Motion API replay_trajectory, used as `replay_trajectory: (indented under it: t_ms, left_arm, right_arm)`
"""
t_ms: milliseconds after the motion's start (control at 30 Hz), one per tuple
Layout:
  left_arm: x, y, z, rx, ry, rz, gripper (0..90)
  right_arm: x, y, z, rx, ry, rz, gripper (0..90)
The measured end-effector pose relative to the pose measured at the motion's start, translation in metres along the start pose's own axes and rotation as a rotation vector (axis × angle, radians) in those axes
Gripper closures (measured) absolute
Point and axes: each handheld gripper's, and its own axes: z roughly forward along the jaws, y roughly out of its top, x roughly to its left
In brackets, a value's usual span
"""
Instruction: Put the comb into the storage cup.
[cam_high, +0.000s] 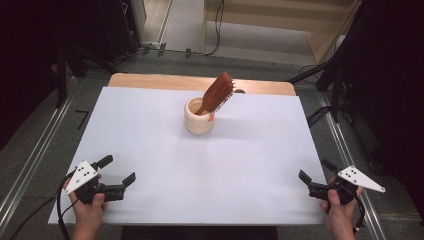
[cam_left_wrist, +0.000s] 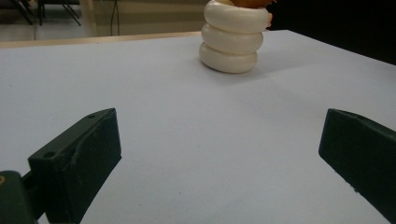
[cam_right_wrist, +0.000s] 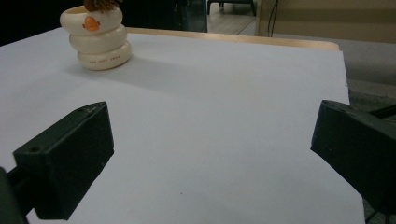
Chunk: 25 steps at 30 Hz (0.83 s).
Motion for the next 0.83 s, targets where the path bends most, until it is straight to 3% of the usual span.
replay_trajectory:
  t_ms: [467,833]
  left_arm:
    - [0.000,0.000,0.000,0.000,-0.003,0.000,0.0]
    - [-0.001,0.000,0.001,0.001,0.001,0.004,0.0]
  right_arm:
    - [-0.019,-0.021,-0.008,0.005,-0.016,0.038,0.0]
    - [-0.018,-0.025,-0.005,0.005,-0.003,0.031,0.0]
